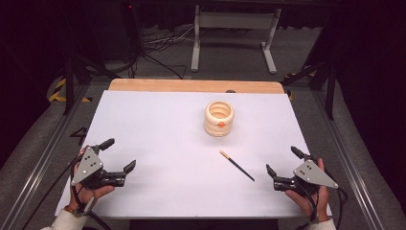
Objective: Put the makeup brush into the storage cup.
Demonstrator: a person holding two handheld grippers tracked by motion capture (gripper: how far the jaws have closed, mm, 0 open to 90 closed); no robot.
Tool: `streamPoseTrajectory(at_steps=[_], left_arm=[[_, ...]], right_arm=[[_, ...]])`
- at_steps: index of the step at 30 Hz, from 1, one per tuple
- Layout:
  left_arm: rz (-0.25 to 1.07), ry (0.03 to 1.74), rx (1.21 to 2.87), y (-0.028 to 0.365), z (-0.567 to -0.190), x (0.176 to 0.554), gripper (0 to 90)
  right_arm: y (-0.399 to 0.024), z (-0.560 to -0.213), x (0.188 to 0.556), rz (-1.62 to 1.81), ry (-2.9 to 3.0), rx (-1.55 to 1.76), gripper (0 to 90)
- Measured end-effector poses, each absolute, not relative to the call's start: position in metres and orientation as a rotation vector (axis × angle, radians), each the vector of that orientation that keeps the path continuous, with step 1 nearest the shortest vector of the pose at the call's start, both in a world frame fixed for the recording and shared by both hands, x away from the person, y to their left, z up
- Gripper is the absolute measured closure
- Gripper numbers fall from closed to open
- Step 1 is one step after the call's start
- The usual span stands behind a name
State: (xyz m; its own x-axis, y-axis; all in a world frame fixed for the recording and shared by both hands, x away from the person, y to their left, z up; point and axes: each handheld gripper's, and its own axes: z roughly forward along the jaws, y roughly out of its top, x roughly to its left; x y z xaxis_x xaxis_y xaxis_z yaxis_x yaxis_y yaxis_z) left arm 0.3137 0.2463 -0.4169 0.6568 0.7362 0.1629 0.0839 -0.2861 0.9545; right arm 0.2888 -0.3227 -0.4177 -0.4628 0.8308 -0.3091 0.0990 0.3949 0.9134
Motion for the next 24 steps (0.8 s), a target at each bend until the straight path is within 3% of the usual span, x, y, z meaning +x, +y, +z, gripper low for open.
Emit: streamPoseTrajectory(at_steps=[19,24], left_arm=[[0.716,0.668,1.792,0.246,-0.422,0.313,4.4],[0.701,0.656,1.821,0.242,-0.423,0.313,3.6]], right_arm=[[-0.319,-0.407,0.297,1.161,1.935,0.858,3.7],[-0.31,-0.386,0.309,1.115,2.014,0.912,6.4]])
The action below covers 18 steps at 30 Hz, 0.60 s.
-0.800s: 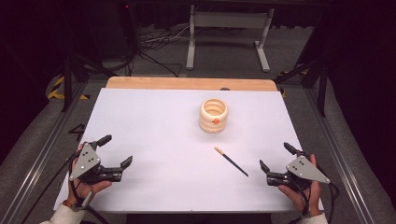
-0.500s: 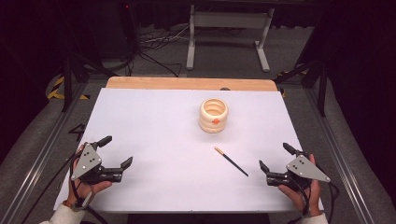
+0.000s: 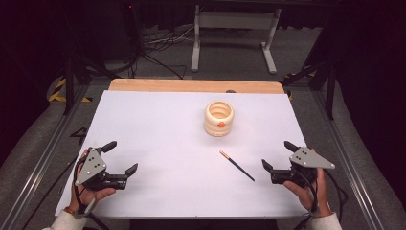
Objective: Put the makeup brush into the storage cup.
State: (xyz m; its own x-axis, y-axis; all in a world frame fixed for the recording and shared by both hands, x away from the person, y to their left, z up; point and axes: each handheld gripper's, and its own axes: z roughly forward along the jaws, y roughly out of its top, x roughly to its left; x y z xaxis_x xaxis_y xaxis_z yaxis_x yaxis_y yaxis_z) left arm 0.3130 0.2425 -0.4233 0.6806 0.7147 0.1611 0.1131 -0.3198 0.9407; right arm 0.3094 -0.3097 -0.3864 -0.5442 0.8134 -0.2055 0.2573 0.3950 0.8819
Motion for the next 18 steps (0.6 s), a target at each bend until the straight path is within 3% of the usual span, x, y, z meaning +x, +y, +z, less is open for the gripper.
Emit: streamPoseTrajectory(at_steps=[9,18], left_arm=[[0.681,0.645,1.854,0.24,-0.428,0.311,3.4],[0.667,0.643,1.868,0.238,-0.43,0.313,3.7]], right_arm=[[-0.294,-0.355,0.337,0.928,2.208,0.905,8.9],[-0.266,-0.356,0.363,0.762,2.425,0.842,12.1]])
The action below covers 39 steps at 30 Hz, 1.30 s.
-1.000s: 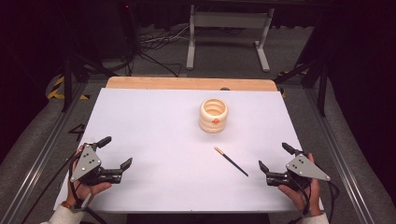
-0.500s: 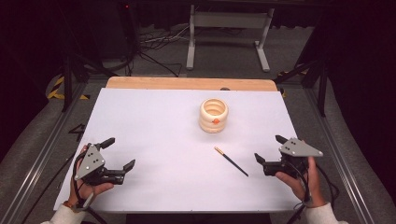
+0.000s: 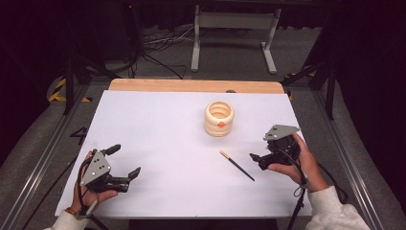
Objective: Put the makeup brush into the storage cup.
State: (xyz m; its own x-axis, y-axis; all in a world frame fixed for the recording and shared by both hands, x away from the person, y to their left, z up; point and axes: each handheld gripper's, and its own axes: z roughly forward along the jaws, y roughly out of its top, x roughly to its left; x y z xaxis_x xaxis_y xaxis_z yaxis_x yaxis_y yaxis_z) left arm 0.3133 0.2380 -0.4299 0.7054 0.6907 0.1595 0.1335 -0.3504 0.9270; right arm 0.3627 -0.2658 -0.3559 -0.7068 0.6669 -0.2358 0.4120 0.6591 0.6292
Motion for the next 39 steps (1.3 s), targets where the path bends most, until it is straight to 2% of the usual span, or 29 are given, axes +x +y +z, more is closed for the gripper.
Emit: streamPoseTrajectory(at_steps=[5,11,15,25,33,35,39], left_arm=[[0.663,0.647,1.875,0.237,-0.43,0.313,3.9],[0.65,0.638,1.876,0.238,-0.431,0.314,3.5],[0.649,0.639,1.878,0.238,-0.432,0.314,3.6],[0.646,0.644,1.879,0.239,-0.432,0.314,4.0],[0.646,0.641,1.883,0.239,-0.432,0.314,4.1],[0.645,0.638,1.883,0.239,-0.433,0.314,4.1],[0.653,0.64,1.886,0.239,-0.433,0.315,4.1]], right_arm=[[-0.25,-0.364,0.375,0.689,2.537,0.827,12.9],[-0.218,-0.375,0.393,0.517,2.657,0.783,25.8],[-0.202,-0.383,0.401,0.435,2.714,0.793,31.1],[-0.176,-0.404,0.421,0.334,2.829,0.829,59.1],[-0.167,-0.416,0.428,0.27,2.869,0.848,67.3],[-0.166,-0.42,0.432,0.253,2.888,0.873,72.5],[-0.168,-0.42,0.436,0.268,2.909,0.9,76.6]])
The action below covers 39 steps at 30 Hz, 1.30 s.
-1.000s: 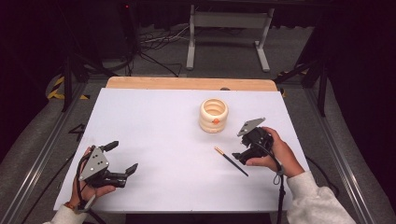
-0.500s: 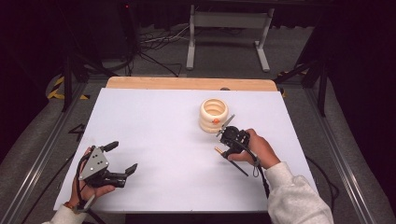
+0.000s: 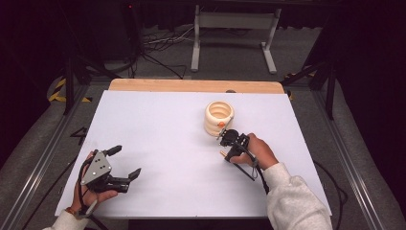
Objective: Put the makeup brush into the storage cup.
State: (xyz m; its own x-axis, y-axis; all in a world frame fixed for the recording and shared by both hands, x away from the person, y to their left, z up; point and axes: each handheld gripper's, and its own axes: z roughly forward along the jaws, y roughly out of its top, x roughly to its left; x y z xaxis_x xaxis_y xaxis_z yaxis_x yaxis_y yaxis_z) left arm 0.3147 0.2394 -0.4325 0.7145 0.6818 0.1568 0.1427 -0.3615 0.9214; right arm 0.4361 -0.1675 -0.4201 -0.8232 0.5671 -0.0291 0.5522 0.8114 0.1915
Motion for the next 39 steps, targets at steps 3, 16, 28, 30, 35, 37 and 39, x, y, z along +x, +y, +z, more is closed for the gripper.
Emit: streamPoseTrajectory(at_steps=[3,16,28,30,35,37,39], left_arm=[[0.654,0.646,1.881,0.241,-0.432,0.316,4.2],[0.639,0.622,1.897,0.238,-0.434,0.314,3.9],[0.634,0.631,1.89,0.239,-0.434,0.315,4.3],[0.635,0.628,1.891,0.239,-0.434,0.315,4.3],[0.635,0.637,1.886,0.24,-0.434,0.315,4.4],[0.631,0.642,1.881,0.24,-0.434,0.315,4.4],[0.63,0.642,1.879,0.24,-0.434,0.316,4.4]], right_arm=[[-0.164,-0.42,0.437,0.224,2.916,0.902,79.2],[-0.154,-0.42,0.43,0.15,2.876,0.867,84.9],[-0.175,-0.408,0.425,0.351,2.819,0.891,85.1],[-0.181,-0.402,0.423,0.409,2.804,0.893,85.1],[-0.2,-0.387,0.415,0.556,2.731,0.899,85.1],[-0.21,-0.38,0.41,0.647,2.689,0.904,85.1],[-0.218,-0.374,0.406,0.736,2.65,0.898,85.1]])
